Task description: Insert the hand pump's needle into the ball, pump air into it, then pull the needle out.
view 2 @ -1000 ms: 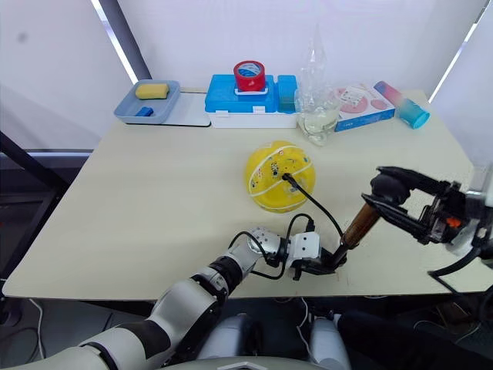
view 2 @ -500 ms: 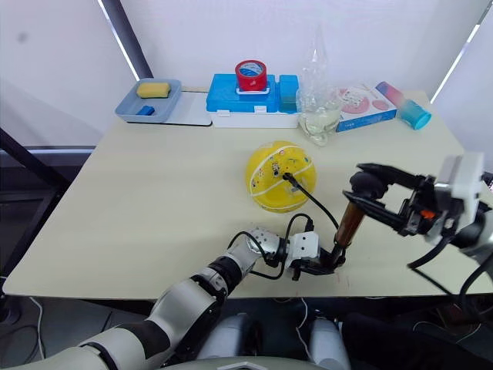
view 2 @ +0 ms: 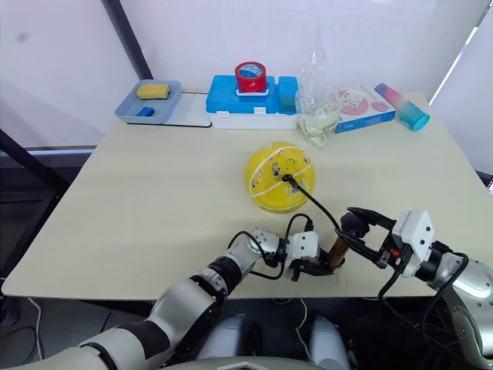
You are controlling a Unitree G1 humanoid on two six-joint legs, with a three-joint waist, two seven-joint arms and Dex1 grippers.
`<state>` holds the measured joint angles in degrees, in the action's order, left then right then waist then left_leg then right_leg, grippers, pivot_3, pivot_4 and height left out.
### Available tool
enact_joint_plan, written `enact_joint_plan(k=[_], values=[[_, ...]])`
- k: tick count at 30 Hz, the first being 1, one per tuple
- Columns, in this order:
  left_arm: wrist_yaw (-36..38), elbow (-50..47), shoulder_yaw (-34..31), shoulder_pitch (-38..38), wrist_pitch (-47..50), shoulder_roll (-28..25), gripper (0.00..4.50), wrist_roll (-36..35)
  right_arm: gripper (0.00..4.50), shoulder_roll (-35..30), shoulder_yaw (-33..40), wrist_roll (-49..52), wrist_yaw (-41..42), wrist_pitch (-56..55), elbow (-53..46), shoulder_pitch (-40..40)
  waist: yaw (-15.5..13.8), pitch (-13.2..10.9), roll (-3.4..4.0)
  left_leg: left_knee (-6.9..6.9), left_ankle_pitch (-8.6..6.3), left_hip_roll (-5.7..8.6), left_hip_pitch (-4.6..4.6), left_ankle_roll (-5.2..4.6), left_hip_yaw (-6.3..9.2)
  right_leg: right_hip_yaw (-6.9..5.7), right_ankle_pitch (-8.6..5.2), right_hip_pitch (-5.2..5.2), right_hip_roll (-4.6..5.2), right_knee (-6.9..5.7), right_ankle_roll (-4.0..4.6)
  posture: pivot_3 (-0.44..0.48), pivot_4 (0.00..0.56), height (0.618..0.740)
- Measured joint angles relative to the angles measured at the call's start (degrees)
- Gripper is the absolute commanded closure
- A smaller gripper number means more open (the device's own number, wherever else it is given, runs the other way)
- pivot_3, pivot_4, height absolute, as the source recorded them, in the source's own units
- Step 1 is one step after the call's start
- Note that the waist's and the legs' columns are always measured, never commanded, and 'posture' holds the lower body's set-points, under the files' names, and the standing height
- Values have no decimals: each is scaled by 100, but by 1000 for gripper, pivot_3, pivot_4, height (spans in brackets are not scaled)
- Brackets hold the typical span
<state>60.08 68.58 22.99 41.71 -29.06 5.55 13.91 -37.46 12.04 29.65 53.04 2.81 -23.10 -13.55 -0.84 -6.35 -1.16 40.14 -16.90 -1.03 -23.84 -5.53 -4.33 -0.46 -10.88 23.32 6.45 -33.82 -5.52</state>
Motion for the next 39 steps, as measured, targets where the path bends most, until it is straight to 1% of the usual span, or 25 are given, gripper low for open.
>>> enact_joint_plan(k=[3,8,10,13,18,20,21,22,24,26,28,30,32,33,35,39], values=[[15,-4,0,0,0,0,3402,-2,2541,49,38,98,-8,37,-66,8,-1,-2,5,0,0,0,-1,1,4,-3,-1,-1,1,0,2,0,150,737],[73,-39,0,-1,0,2,3402,-35,2541,-245,443,515,-92,568,-460,56,-4,-25,40,0,0,4,-5,1,3,-6,-1,0,9,1,2,0,150,737],[78,-44,0,0,-1,2,3402,-41,2541,-472,767,917,-140,845,-718,146,-7,-30,50,0,1,5,-6,1,3,-6,-1,0,10,1,2,0,150,737],[83,-43,5,-2,-2,-2,3402,-40,2543,-793,1358,1646,-231,1268,-1094,320,-9,-33,46,0,1,5,-7,0,10,-16,-1,-1,8,2,2,0,150,737],[90,-44,6,1,-3,-3,3402,-40,2543,-1341,2234,2655,-357,1929,-1241,568,-8,-35,44,0,3,7,-9,-3,9,-17,-1,-3,12,5,2,0,150,737],[98,-49,10,10,-8,1,3402,-40,2544,-1496,2362,2764,-364,2049,-1246,613,-8,-35,43,0,3,8,-9,-3,10,-17,-1,-2,13,4,2,0,150,737],[100,-50,10,6,-10,0,3402,-41,2544,-1518,2391,2853,-396,2160,-1244,626,-8,-43,32,0,3,8,-10,-3,13,-19,-1,-2,12,4,2,0,150,737],[110,-57,10,12,-12,7,3402,-44,2544,-1796,2456,2943,-462,2438,-1240,730,-9,-49,49,0,3,16,-13,-4,10,-18,-1,0,22,5,1,0,150,737],[112,-56,11,10,-12,11,3402,-43,2544,-1800,2469,2925,-461,2463,-1254,723,-9,-55,39,0,3,15,-15,-4,12,-20,-1,0,21,7,1,0,150,737],[110,-46,15,4,-12,9,3402,-39,2544,-1642,2434,2797,-466,2410,-1354,649,-10,-53,32,-1,3,16,-15,-5,13,-21,-1,-1,20,8,1,0,150,737],[102,-38,16,-3,-11,0,3402,-30,2544,-1337,2141,2424,-447,2183,-1390,410,-8,-43,5,-3,4,15,-14,-5,17,-24,-1,-3,18,7,2,0,150,737],[93,-37,15,-7,-9,-1,3402,-29,2563,-1130,1816,2037,-405,1929,-1340,247,-6,-39,1,-3,4,16,-10,-5,17,-24,-1,-7,19,7,1,0,150,737],[80,-36,11,-6,-5,-15,3402,-29,2564,-784,1162,1322,-315,1404,-1115,74,3,-25,-13,-3,4,15,2,-5,17,-25,-1,-15,17,6,1,0,150,737],[77,-36,11,-6,-4,-16,3402,-29,2564,-737,1048,1198,-298,1311,-1062,60,5,-24,-11,-2,4,15,2,-5,17,-25,-1,-15,17,4,1,0,150,737],[64,-21,11,-11,6,-14,3402,-27,2564,-493,512,572,-225,791,-748,-5,1,-12,-26,-2,4,14,6,-5,21,-27,-1,-17,13,2,2,0,150,737],[64,-15,10,-17,7,-8,3402,-30,2564,-71,-59,-75,-208,134,-153,-79,1,-1,-25,-2,4,11,6,-3,24,-35,-2,-16,8,2,2,0,150,737]])
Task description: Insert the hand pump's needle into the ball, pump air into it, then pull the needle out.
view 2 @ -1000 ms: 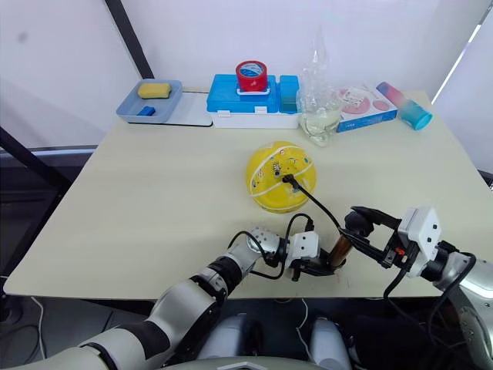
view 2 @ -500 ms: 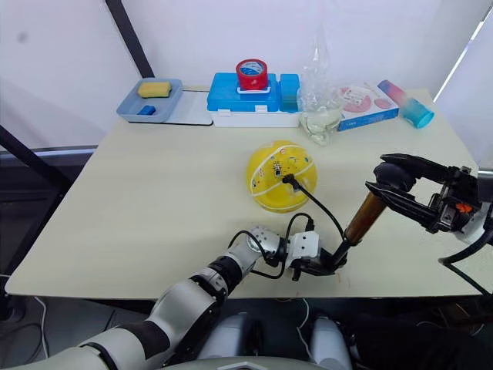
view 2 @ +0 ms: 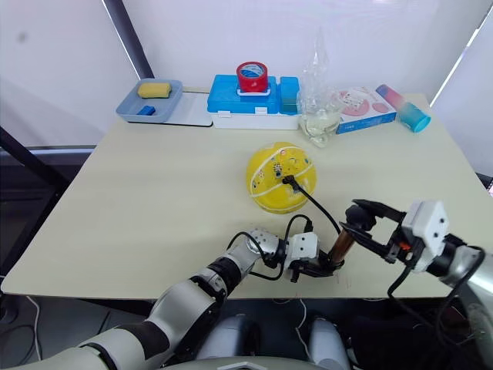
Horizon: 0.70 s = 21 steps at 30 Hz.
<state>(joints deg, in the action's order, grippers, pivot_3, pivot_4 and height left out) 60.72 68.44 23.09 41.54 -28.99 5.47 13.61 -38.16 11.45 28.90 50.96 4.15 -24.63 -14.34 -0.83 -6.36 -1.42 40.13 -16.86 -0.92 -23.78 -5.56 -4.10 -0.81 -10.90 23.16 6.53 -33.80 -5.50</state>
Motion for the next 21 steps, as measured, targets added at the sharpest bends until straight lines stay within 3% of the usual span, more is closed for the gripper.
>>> enact_joint_plan(k=[6,10,17,21], values=[[-7,-2,-2,-3,4,-4,3402,-4,2564,243,0,-25,10,-412,117,-29,-1,5,3,0,-3,0,1,10,1,-1,0,0,9,-2,0,0,150,737],[27,-21,1,-5,-9,16,3402,-5,2564,-42,342,301,24,-72,-156,-145,-6,-18,41,0,-7,3,-6,16,0,-1,0,2,18,1,0,0,150,737],[40,-34,6,-1,-23,9,3402,1,2564,-791,1726,1950,-150,933,-1127,133,-16,-38,60,-1,-6,5,-8,14,2,-8,0,1,14,5,0,0,150,737],[45,-38,4,1,-32,4,3402,-3,2564,-1247,2486,2869,-302,1542,-1183,287,-15,-42,55,-1,1,7,-9,2,1,-7,0,1,17,7,0,0,150,737]])
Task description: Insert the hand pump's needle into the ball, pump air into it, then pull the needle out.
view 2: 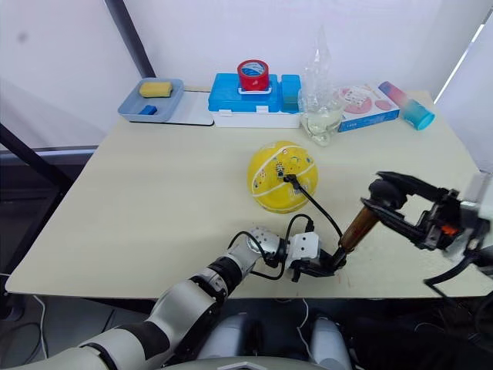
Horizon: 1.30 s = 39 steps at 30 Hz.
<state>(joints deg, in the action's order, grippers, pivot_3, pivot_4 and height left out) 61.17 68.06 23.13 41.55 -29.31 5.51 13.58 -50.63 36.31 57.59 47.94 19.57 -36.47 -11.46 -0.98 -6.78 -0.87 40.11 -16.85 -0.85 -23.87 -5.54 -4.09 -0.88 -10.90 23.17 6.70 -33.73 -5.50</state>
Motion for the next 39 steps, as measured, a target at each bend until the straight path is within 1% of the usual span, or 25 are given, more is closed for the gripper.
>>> enact_joint_plan(k=[4,6,8,10,12,13,14,15,19,23,26,30,33,34,35,36,37,39], values=[[30,-5,4,5,-19,5,3402,4,2565,-237,106,316,-178,460,-3,83,0,-5,4,0,0,0,-2,0,-1,3,0,1,4,1,0,0,150,737],[36,1,6,-2,-20,7,3402,6,2565,-250,114,281,-151,508,-27,76,-4,-7,-1,0,0,0,-4,-1,1,4,0,1,2,4,0,0,150,737],[33,8,7,-7,-20,3,3402,21,2566,-100,14,-20,-68,366,-113,-33,-1,-3,-16,0,0,0,-5,-1,8,40,-2,-1,-15,10,-3,0,150,737],[14,16,6,-20,-20,3,3402,31,2566,155,-336,-493,-53,156,-137,-206,1,0,-28,1,2,0,-5,4,30,90,-4,-12,-44,19,-7,0,150,737],[6,17,6,-20,-20,-1,3402,31,2566,293,-609,-825,16,-29,-117,-315,2,1,-27,1,4,0,-4,13,38,119,-5,-14,-56,18,-9,0,150,737],[5,17,5,-20,-20,-6,3402,32,2566,453,-845,-1148,57,-252,-36,-390,2,2,-28,1,5,0,-4,16,41,128,-5,-14,-60,18,-9,0,150,737],[-1,18,5,-21,-19,-8,3402,32,2567,688,-1204,-1521,63,-506,91,-483,2,21,-57,0,11,-3,-4,29,63,154,-11,-18,-81,14,-5,0,150,737],[-5,18,4,-22,-19,-8,3402,32,2567,732,-1284,-1594,63,-558,123,-500,2,22,-57,0,11,-4,-3,35,66,156,-11,-20,-83,11,-4,0,150,737],[-26,22,-2,-21,19,-14,3402,32,2567,1257,-2079,-2582,128,-1448,738,-621,12,35,-58,0,9,-3,10,57,66,159,-11,-28,-83,1,-4,0,150,737],[-30,37,-5,-22,31,-13,3402,28,2567,1610,-2523,-3025,166,-2071,1270,-548,15,46,-60,0,10,-3,11,59,68,153,-11,-28,-82,-1,-3,0,150,737],[-38,53,-5,-21,31,-12,3402,28,2567,1663,-2604,-3068,181,-2260,1373,-503,14,53,-63,0,9,-3,11,60,69,138,-11,-28,-77,-2,-3,0,150,737],[-37,50,-5,-20,31,-4,3402,28,2567,1594,-2501,-2950,200,-2190,1309,-511,13,53,-60,0,8,-3,11,62,69,121,-10,-27,-65,-5,-2,0,150,737],[-16,44,-4,-16,27,23,3402,28,2567,1317,-2214,-2736,324,-1969,1152,-667,-1,41,-37,0,7,-1,6,63,70,98,-10,-25,-50,-2,-1,0,150,737],[-13,30,-4,-15,23,36,3402,28,2567,1131,-2002,-2598,350,-1805,1035,-738,-7,33,-22,0,7,1,3,63,69,92,-10,-23,-45,-1,-1,0,150,737],[-12,25,-5,-14,21,34,3402,27,2567,1111,-1970,-2574,355,-1771,1019,-751,-7,31,-19,-2,7,1,3,63,69,85,-10,-23,-43,0,-1,0,150,737],[-5,12,-6,-9,20,31,3402,25,2567,1042,-1860,-2417,349,-1615,945,-764,-6,28,-14,-2,7,1,3,63,69,83,-10,-22,-43,0,-1,0,150,737],[-3,5,-8,-5,18,34,3402,14,2568,939,-1680,-2237,337,-1483,814,-739,-5,16,8,-2,7,5,2,63,68,82,-10,-22,-38,1,-1,0,150,737],[3,8,-8,-3,18,29,3402,13,2577,720,-1233,-1673,271,-1141,476,-613,-6,13,19,-3,7,7,2,62,69,79,-10,-21,-39,0,-1,0,150,737]])
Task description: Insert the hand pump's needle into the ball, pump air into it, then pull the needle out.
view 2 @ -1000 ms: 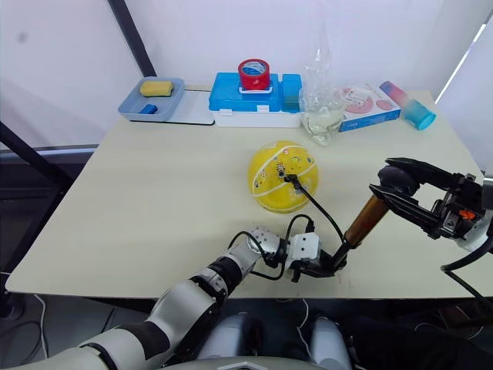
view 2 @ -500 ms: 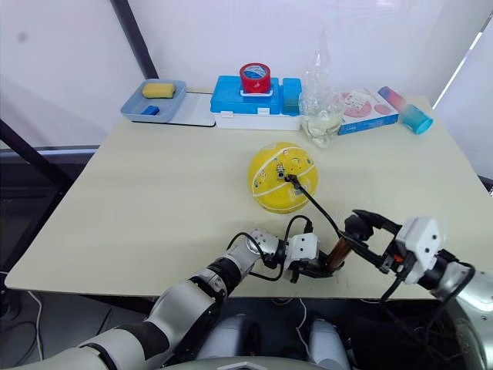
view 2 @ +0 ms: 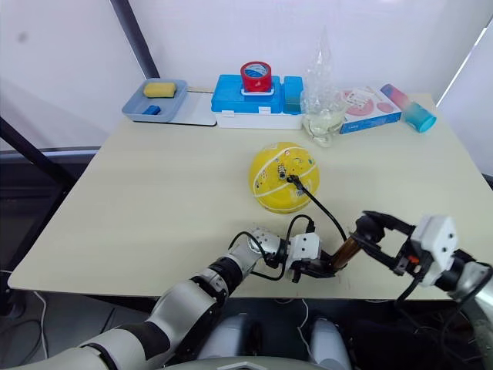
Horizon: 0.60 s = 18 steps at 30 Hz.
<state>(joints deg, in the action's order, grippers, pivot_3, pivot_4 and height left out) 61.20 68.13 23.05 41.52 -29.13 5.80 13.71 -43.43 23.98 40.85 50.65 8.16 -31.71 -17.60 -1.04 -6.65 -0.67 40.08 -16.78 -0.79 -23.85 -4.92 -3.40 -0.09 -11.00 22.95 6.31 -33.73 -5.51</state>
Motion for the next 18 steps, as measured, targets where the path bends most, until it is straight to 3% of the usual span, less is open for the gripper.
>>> enact_joint_plan(k=[9,15,18], values=[[27,-4,0,-12,-6,-25,3402,-3,2582,-813,1508,1740,-388,1241,-616,313,2,-15,-19,-1,1,1,-3,-2,3,-9,-2,-1,-2,2,3,0,150,737],[-17,-58,1,-89,-14,-22,3402,-6,2582,-801,1522,1846,-596,1573,-742,383,2,-20,-28,-3,2,0,-6,-5,4,-10,-2,-1,-1,9,3,0,150,737],[-45,-52,4,-114,-14,-23,3402,5,2582,-575,941,1027,-331,1128,-661,91,2,-7,-55,-3,2,-1,-3,-5,8,-14,-3,-4,-5,8,5,0,150,737]])
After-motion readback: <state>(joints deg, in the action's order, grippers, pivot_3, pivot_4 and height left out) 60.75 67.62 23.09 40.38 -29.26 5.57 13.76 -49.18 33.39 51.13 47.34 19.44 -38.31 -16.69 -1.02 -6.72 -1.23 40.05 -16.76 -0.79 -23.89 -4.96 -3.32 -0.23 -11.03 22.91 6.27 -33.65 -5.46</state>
